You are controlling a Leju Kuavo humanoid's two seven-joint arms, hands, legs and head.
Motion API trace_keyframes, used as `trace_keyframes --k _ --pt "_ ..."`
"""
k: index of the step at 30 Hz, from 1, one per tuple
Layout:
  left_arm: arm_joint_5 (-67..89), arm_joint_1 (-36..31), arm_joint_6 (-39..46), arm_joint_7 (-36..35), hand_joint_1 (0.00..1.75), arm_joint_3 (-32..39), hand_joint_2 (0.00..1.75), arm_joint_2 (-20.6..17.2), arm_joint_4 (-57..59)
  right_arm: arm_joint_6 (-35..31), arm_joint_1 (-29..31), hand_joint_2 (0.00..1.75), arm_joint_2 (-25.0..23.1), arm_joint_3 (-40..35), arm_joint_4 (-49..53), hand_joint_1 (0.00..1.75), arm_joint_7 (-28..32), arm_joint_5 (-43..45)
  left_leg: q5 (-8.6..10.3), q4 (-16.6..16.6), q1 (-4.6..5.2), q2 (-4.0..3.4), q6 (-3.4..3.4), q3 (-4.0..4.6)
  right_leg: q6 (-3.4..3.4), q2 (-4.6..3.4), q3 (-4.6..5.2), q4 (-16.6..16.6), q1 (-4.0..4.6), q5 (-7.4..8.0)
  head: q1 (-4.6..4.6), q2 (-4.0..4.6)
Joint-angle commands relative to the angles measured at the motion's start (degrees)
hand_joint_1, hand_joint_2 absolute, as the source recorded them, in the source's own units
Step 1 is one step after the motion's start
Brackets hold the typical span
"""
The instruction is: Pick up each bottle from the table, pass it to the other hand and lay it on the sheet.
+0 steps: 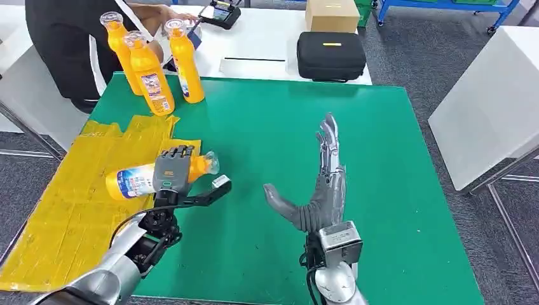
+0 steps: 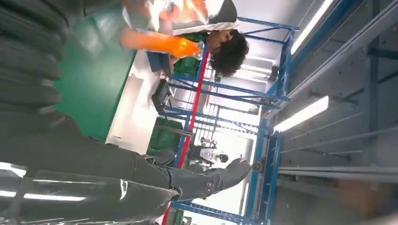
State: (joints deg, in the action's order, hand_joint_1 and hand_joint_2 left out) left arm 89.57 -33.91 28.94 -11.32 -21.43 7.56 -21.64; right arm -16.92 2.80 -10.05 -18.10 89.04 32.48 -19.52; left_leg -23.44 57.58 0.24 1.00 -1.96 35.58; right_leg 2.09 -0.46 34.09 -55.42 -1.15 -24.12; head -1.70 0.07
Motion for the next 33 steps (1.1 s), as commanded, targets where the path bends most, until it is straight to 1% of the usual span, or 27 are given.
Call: trace_keyframes --k 1,2,3,4,5,9,10,11,12,13,14,15,16,17,18,19,20,21,23,24,25,26,27,28,29,32,33 --pt "0.4 -1.8 -2.8 -2.3 0.00 2.3 1.75 -1.8 4.7 0.6 2.2 1.75 -0.4 1.0 -3.9 0.00 -0.3 -0.5 -0.20 0.0 -0.08 -0.24 0.17 -0.42 -0.16 -0.11 -0.38 0.0 0.10 -0.11 0.00 0.00" --pt "0.4 -1.8 -3.1 -2.6 0.00 2.3 1.75 -1.9 4.7 0.6 2.2 1.75 -0.4 1.0 -3.9 0.00 -0.4 -0.5 -0.22 0.0 -0.07 -0.26 0.18 -0.47 -0.17 -0.12 -0.42 0.0 0.10 -0.13 0.02 0.00" --pt "0.4 -1.7 -3.4 -2.9 0.00 2.3 1.75 -2.1 4.8 0.6 2.3 1.75 -0.4 1.0 -4.1 0.00 -0.4 -0.5 -0.11 0.0 -0.05 -0.18 0.11 -0.25 -0.10 -0.10 -0.22 0.1 0.06 -0.04 0.00 0.00" --pt "0.3 -1.4 -3.6 -3.2 0.00 2.9 1.75 -2.2 4.8 0.6 2.3 1.75 -0.4 1.0 -4.3 0.00 -0.4 -0.6 -0.20 0.0 -0.07 -0.25 0.16 -0.43 -0.15 -0.12 -0.39 0.0 0.09 -0.12 0.00 0.00" --pt "0.3 -1.4 -3.6 -3.2 0.00 2.9 1.75 -2.2 4.8 0.6 2.3 1.75 -0.4 1.0 -4.3 0.00 -0.4 -0.6 -0.09 0.0 -0.02 -0.16 0.09 -0.23 -0.08 -0.09 -0.19 0.1 0.03 -0.03 0.02 0.00" --pt "0.4 -1.3 -5.4 -4.0 0.00 3.5 1.75 -2.5 5.3 0.7 2.6 1.75 -0.4 0.8 -4.6 0.00 -0.4 -0.7 -0.22 0.0 -0.07 -0.26 0.17 -0.46 -0.17 -0.14 -0.42 0.0 0.10 -0.13 0.00 0.00" --pt "0.4 -1.2 -5.2 -3.8 0.00 3.5 1.75 -2.6 5.2 0.7 2.6 1.75 -0.4 0.8 -4.7 0.00 -0.4 -0.7 -0.10 0.0 -0.04 -0.16 0.11 -0.24 -0.10 -0.09 -0.21 0.1 0.05 -0.04 0.02 0.00" --pt "0.2 -0.9 -4.4 -3.1 0.00 4.5 1.75 -2.5 4.9 0.7 2.6 1.75 -0.5 0.9 -4.6 0.00 -0.4 -0.8 -0.19 0.0 -0.06 -0.24 0.16 -0.41 -0.15 -0.13 -0.37 0.1 0.08 -0.11 0.02 0.00" --pt "0.3 -0.8 -4.4 -3.1 0.00 4.6 1.75 -2.5 4.9 0.7 2.6 1.75 -0.5 0.9 -4.6 0.00 -0.4 -0.8 -0.10 0.0 -0.03 -0.18 0.10 -0.22 -0.09 -0.12 -0.19 0.0 0.04 -0.04 0.00 0.00" --pt "-0.2 -0.7 -4.0 -2.3 0.00 5.5 1.75 -2.3 4.8 0.7 2.5 1.75 -0.5 1.0 -4.5 0.00 -0.4 -0.8 -0.21 0.0 -0.06 -0.28 0.16 -0.44 -0.15 -0.17 -0.39 0.0 0.08 -0.11 0.00 0.00" --pt "-1.0 -0.5 -3.2 -0.5 0.00 7.3 1.75 -1.9 4.6 0.7 2.4 1.75 -0.5 1.2 -4.3 0.00 -0.5 -0.9 -0.11 0.0 -0.04 -0.16 0.10 -0.23 -0.10 -0.10 -0.21 0.0 0.05 -0.05 0.00 0.00" --pt "-2.1 -0.5 -2.4 1.0 0.00 8.6 1.75 -1.7 4.3 0.6 2.2 1.75 -0.5 1.3 -4.1 0.00 -0.5 -0.9 -0.17 0.0 -0.06 -0.18 0.14 -0.37 -0.14 -0.08 -0.34 0.0 0.08 -0.11 0.00 0.00" --pt "-2.9 -0.4 -1.5 2.6 0.00 10.3 1.75 -1.3 4.0 0.6 2.1 1.75 -0.5 1.5 -3.9 0.00 -0.6 -1.0 -0.08 0.0 -0.04 -0.10 0.09 -0.19 -0.08 -0.03 -0.18 0.0 0.05 -0.04 0.02 0.00" --pt "-9.6 -0.2 0.6 9.5 0.00 16.1 1.75 0.0 2.7 0.5 1.5 1.75 -0.9 2.1 -3.2 0.00 -0.6 -1.1 -0.17 0.0 -0.05 -0.16 0.14 -0.35 -0.13 -0.05 -0.33 0.0 0.07 -0.11 0.02 0.00" --pt "-14.1 0.0 2.7 14.4 0.00 19.8 1.75 0.8 1.5 0.3 1.0 1.75 -1.1 2.5 -2.4 0.00 -0.6 -1.1 -0.16 0.0 -0.06 -0.15 0.13 -0.32 -0.12 -0.05 -0.31 0.0 0.07 -0.10 0.00 0.00" --pt "-23.6 0.1 5.4 24.5 0.00 26.1 1.75 2.7 -1.2 -0.1 0.1 1.75 -1.3 3.2 -1.2 0.00 -0.6 -0.7 -0.15 0.0 -0.05 -0.10 0.12 -0.29 -0.11 -0.01 -0.28 0.0 0.06 -0.11 0.02 0.00" --pt "-27.9 0.1 4.9 29.4 0.00 28.4 1.75 3.4 -3.3 -0.5 -0.6 1.75 -1.2 3.7 -0.5 0.00 -0.5 -0.5 -0.20 0.1 -0.07 -0.05 0.14 -0.34 -0.14 0.07 -0.36 0.0 0.09 -0.17 0.00 0.00" --pt "-27.9 0.3 3.9 29.0 0.00 28.3 1.75 3.6 -4.6 -0.4 -0.8 1.75 -1.2 3.8 -0.2 0.00 -0.4 -0.2 -0.08 0.0 -0.05 0.15 0.09 -0.12 -0.08 0.24 -0.18 0.0 0.05 -0.12 0.00 0.00" --pt "-27.9 0.3 3.7 28.8 0.00 28.2 1.75 3.6 -5.0 -0.4 -0.9 1.75 -1.1 3.9 -0.3 0.00 -0.4 -0.2 -0.09 0.1 -0.05 0.12 0.09 -0.12 -0.09 0.21 -0.14 0.0 0.06 -0.12 0.00 0.00" --pt "-33.3 1.5 4.2 35.0 0.00 30.2 1.75 4.8 -8.6 -1.3 -0.8 1.75 -1.4 4.2 -0.4 0.00 0.0 -0.4 -0.16 0.1 -0.07 0.07 0.12 -0.24 -0.12 0.19 -0.28 0.0 0.08 -0.17 0.04 0.00" --pt "-39.5 2.8 2.5 41.6 0.00 30.9 1.75 5.5 -12.7 -1.9 -0.8 1.75 -1.2 4.3 -0.6 0.00 0.2 -0.1 -0.09 0.0 -0.03 -0.03 0.07 -0.16 -0.07 0.04 -0.16 0.0 0.03 -0.07 0.04 0.00" --pt "-44.6 5.6 -1.8 45.1 0.00 28.9 1.75 6.2 -20.7 -2.5 -0.6 0.00 -0.3 4.1 -1.1 0.00 0.5 1.0 -0.18 0.0 -0.02 -0.10 0.12 -0.32 -0.11 0.01 -0.30 0.0 0.03 -0.15 0.00 0.00" --pt "-47.0 8.7 -3.0 46.2 0.00 26.1 1.75 6.4 -29.1 -3.3 -0.8 0.00 -0.1 4.4 -1.1 0.00 1.2 1.5 -0.20 0.1 -0.02 -0.15 0.14 -0.34 -0.13 -0.01 -0.31 0.0 0.04 -0.16 0.00 0.00" --pt "-47.5 11.3 -4.8 41.9 0.00 23.1 1.75 5.8 -35.8 -3.5 -0.9 0.00 0.1 4.5 -1.0 0.00 1.5 1.8 -0.15 0.1 -0.05 -0.09 0.11 -0.19 -0.10 0.07 -0.20 0.0 0.06 -0.12 0.00 0.00" --pt "-47.6 11.7 -5.0 41.1 0.00 22.4 1.75 5.6 -36.9 -3.5 -0.9 0.00 0.1 4.6 -1.0 0.00 1.5 1.9 -0.05 0.0 0.00 -0.02 0.07 -0.06 -0.06 0.08 -0.06 0.0 0.01 -0.05 0.00 0.00" --pt "-47.6 12.0 -5.1 41.2 0.00 22.4 1.75 5.4 -36.7 -3.5 -0.9 0.00 0.0 4.5 -1.0 0.00 1.5 1.9 -0.22 0.1 -0.04 -0.17 0.13 -0.32 -0.12 -0.04 -0.29 0.0 0.06 -0.17 0.02 0.00" --pt "-49.0 11.6 -3.7 43.1 0.00 22.0 1.75 5.3 -36.2 -3.7 -1.0 0.00 0.0 4.5 -0.8 0.00 1.5 1.9 -0.25 0.0 -0.02 -0.22 0.14 -0.39 -0.14 -0.08 -0.34 0.0 0.05 -0.18 0.02 0.00"
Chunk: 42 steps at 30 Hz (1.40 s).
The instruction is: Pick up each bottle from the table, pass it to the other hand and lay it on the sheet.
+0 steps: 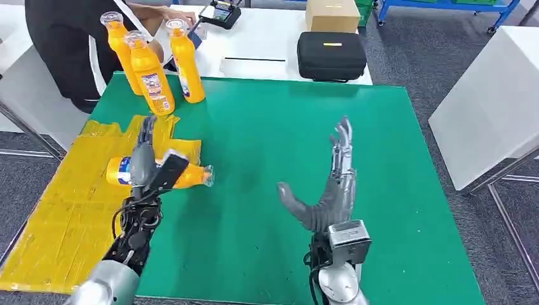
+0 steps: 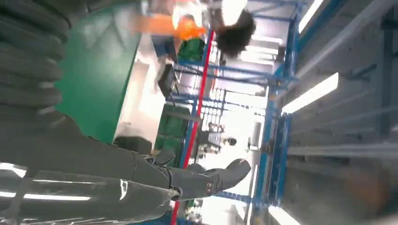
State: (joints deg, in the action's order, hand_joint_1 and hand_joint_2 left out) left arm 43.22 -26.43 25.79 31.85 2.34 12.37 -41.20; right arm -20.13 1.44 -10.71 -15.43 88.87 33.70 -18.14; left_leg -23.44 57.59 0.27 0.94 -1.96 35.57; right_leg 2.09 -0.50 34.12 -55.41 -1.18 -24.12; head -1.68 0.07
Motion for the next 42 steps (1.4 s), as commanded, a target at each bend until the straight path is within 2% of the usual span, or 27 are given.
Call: trace_keyframes --k 1,2,5,7,8,15,18,20,21,25,26,27,28,29,32,36,42 --pt "-4.7 5.7 0.3 2.7 0.00 -3.9 1.75 0.4 -21.6 -1.0 0.0 0.00 0.8 2.3 0.1 0.00 0.3 0.4 -0.20 0.0 -0.07 -0.16 0.16 -0.34 -0.15 -0.03 -0.33 0.0 0.09 -0.15 0.00 0.00" --pt "-5.1 7.1 0.1 2.0 0.00 -5.3 1.75 0.4 -26.4 -1.2 -0.1 1.75 0.7 2.8 0.7 0.00 0.3 0.6 -0.07 0.0 -0.04 -0.05 0.10 -0.11 -0.09 0.03 -0.11 0.0 0.05 -0.05 -0.02 0.00" --pt "-5.4 11.4 -1.9 -1.6 0.00 -10.1 1.75 -0.5 -39.5 -0.2 -0.1 1.75 0.6 5.0 1.8 0.00 -0.1 1.2 -0.18 0.1 -0.07 -0.08 0.13 -0.16 -0.12 0.04 -0.16 -0.1 0.09 -0.14 -0.02 0.00" --pt "-7.5 12.5 -4.2 -2.3 0.00 -11.5 1.75 -1.1 -42.4 0.5 0.1 1.75 0.5 5.9 1.9 0.00 -0.3 1.2 -0.21 0.1 -0.09 -0.14 0.12 -0.16 -0.11 -0.02 -0.14 -0.1 0.11 -0.14 -0.02 0.00" --pt "-10.3 12.9 -7.0 -2.5 0.00 -12.2 1.75 -1.3 -43.3 1.0 0.2 1.75 0.6 6.4 2.3 0.00 -0.1 1.3 -0.11 0.0 -0.05 -0.07 0.08 -0.10 -0.07 0.01 -0.10 0.0 0.06 -0.07 0.00 0.00" --pt "-10.4 13.0 -7.0 -2.5 0.00 -12.3 1.75 -1.4 -43.0 1.4 0.1 1.75 0.6 6.6 2.8 0.00 -0.2 1.3 -0.16 0.0 -0.05 -0.09 0.15 -0.30 -0.14 0.02 -0.31 0.0 0.07 -0.13 -0.02 0.00" --pt "-18.1 13.3 -14.2 -1.3 0.00 -13.1 1.75 -1.9 -43.7 1.8 -0.5 1.75 0.8 6.8 4.0 0.00 -0.2 1.3 -0.08 0.0 -0.04 -0.05 0.12 -0.20 -0.10 0.03 -0.20 0.0 0.05 -0.06 -0.02 0.00" --pt "-22.3 14.7 -20.8 -3.5 0.00 -14.5 1.75 -3.2 -44.4 3.1 -2.2 1.75 1.8 7.1 6.1 0.00 -0.7 2.1 -0.19 0.0 -0.05 -0.08 0.17 -0.38 -0.16 0.04 -0.37 0.0 0.07 -0.16 -0.02 0.00" --pt "-24.3 15.5 -23.1 -4.0 0.00 -14.4 1.75 -3.7 -44.3 3.4 -3.1 1.75 2.2 7.1 6.8 0.00 -0.6 2.3 -0.10 0.0 -0.03 -0.02 0.11 -0.22 -0.10 0.05 -0.22 0.1 0.05 -0.08 0.00 0.00" --pt "-36.8 20.5 -35.3 -1.5 0.00 -14.2 1.75 -5.9 -45.1 10.5 -8.4 1.75 3.5 9.2 9.6 0.00 -2.9 9.0 -0.26 -0.2 -0.04 -0.12 0.17 -0.64 -0.15 0.01 -0.62 0.2 0.07 -0.21 0.00 0.00" --pt "-37.2 21.6 -36.0 -1.3 0.00 -14.1 1.75 -6.2 -45.6 11.7 -9.7 1.75 3.7 9.7 10.2 0.00 -3.2 9.8 -0.16 -0.1 -0.02 -0.06 0.11 -0.43 -0.10 0.03 -0.43 0.1 0.04 -0.14 0.00 0.00" --pt "-38.2 22.6 -37.2 -0.9 0.00 -14.3 1.75 -6.6 -46.2 13.3 -11.2 1.75 4.1 10.2 11.0 0.00 -4.1 10.8 -0.27 -0.1 -0.04 -0.09 0.16 -0.61 -0.14 0.03 -0.60 0.2 0.07 -0.23 -0.02 0.00" --pt "-39.0 23.5 -38.3 -0.8 0.00 -14.4 1.75 -6.8 -46.5 14.4 -12.6 1.75 4.4 11.0 11.7 0.00 -4.4 11.6 -0.13 -0.1 -0.03 -0.03 0.10 -0.29 -0.08 0.03 -0.28 0.1 0.04 -0.10 -0.02 0.00" --pt "-39.1 24.0 -38.8 -0.7 0.00 -14.7 1.75 -6.9 -46.8 14.2 -13.5 1.75 4.2 12.0 12.2 0.00 -4.8 11.7 -0.28 -0.1 -0.03 -0.01 0.16 -0.59 -0.14 0.11 -0.60 0.1 0.06 -0.27 -0.02 0.00" --pt "-39.6 24.6 -40.3 -1.0 0.00 -15.5 1.75 -6.8 -46.4 16.8 -15.9 1.75 3.4 14.8 13.9 0.00 -6.7 13.3 -0.20 -0.1 -0.03 0.07 0.12 -0.27 -0.11 0.13 -0.28 0.1 0.04 -0.18 -0.02 0.00" --pt "-39.6 24.3 -40.3 -1.0 0.00 -15.5 1.75 -6.7 -46.0 17.0 -15.8 1.75 3.3 14.9 13.9 0.00 -6.7 13.3 -0.16 -0.1 -0.01 0.02 0.10 -0.15 -0.09 0.06 -0.14 0.1 0.02 -0.12 -0.02 0.00" --pt "-41.0 23.4 -41.1 -2.9 0.00 -16.5 1.75 -6.6 -43.8 18.2 -13.6 1.75 4.8 15.6 9.3 0.00 -10.2 13.4 -0.23 -0.1 -0.04 -0.03 0.17 -0.43 -0.15 0.06 -0.39 0.1 0.07 -0.17 -0.02 0.00"
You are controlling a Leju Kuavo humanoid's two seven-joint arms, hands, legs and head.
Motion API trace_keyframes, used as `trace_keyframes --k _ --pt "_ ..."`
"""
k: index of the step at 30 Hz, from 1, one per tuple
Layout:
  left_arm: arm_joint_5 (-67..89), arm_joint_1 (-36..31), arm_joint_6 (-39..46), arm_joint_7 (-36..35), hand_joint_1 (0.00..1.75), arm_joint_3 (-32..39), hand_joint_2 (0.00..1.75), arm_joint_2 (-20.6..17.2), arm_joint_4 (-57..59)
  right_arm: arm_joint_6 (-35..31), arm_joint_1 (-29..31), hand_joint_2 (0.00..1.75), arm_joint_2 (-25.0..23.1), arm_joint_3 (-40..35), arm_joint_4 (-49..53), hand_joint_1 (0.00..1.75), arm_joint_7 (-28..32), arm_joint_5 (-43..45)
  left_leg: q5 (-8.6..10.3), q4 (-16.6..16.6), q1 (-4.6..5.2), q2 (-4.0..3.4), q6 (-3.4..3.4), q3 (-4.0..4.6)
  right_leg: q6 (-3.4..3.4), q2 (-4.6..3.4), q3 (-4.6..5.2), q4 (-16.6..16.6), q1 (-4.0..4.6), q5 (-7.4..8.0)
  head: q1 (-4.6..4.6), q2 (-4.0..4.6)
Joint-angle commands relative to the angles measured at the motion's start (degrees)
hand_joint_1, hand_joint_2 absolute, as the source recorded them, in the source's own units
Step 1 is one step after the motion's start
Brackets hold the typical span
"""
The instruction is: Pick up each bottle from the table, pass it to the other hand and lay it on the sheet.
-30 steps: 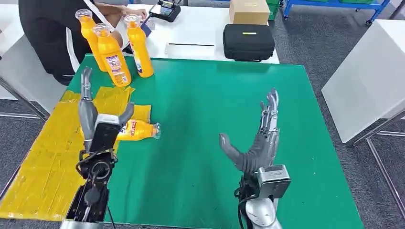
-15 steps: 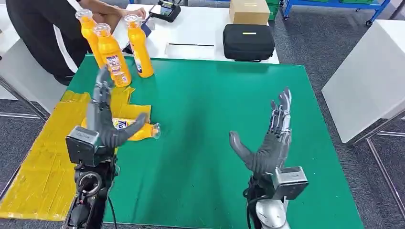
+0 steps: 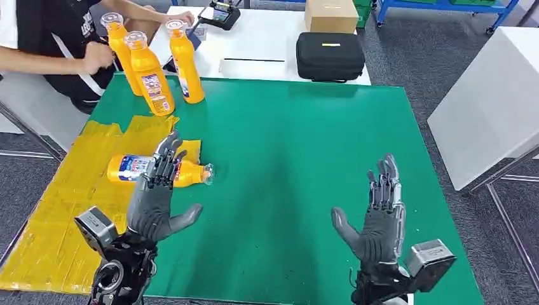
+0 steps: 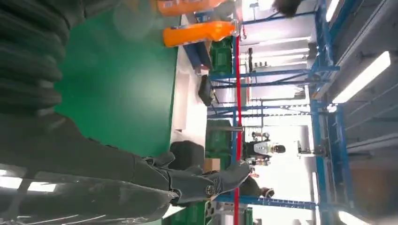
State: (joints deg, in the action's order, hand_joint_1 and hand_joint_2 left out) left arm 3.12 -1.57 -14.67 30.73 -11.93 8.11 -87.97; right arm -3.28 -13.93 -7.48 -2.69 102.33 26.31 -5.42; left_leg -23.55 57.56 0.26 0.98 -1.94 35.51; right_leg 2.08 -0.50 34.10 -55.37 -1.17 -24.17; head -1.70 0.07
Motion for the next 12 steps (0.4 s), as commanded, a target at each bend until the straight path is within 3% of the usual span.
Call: trace_keyframes --k 1,5,12 --pt "-1.1 -1.8 -0.4 -2.2 0.00 -2.3 1.75 -2.2 3.4 1.5 2.6 1.75 1.9 2.9 -5.4 0.00 -3.1 1.2 -0.17 -0.1 -0.07 -0.10 0.18 -0.47 -0.17 0.05 -0.47 0.1 0.09 -0.14 0.00 0.00" --pt "-2.5 -2.0 0.4 -2.8 0.00 -1.8 1.75 -2.6 5.7 1.0 5.1 1.75 3.0 1.2 -10.6 0.00 -3.0 1.8 -0.10 -0.1 -0.06 -0.18 0.12 -0.48 -0.12 -0.05 -0.49 0.2 0.08 -0.04 0.02 0.00" --pt "-1.1 -4.4 1.5 -3.9 0.00 -1.2 1.75 -2.1 8.1 -0.9 5.5 1.75 2.3 -1.1 -9.5 0.00 -1.9 -0.2 -0.05 -0.1 -0.05 -0.08 0.10 -0.31 -0.11 0.03 -0.34 0.1 0.07 -0.04 0.00 0.00"
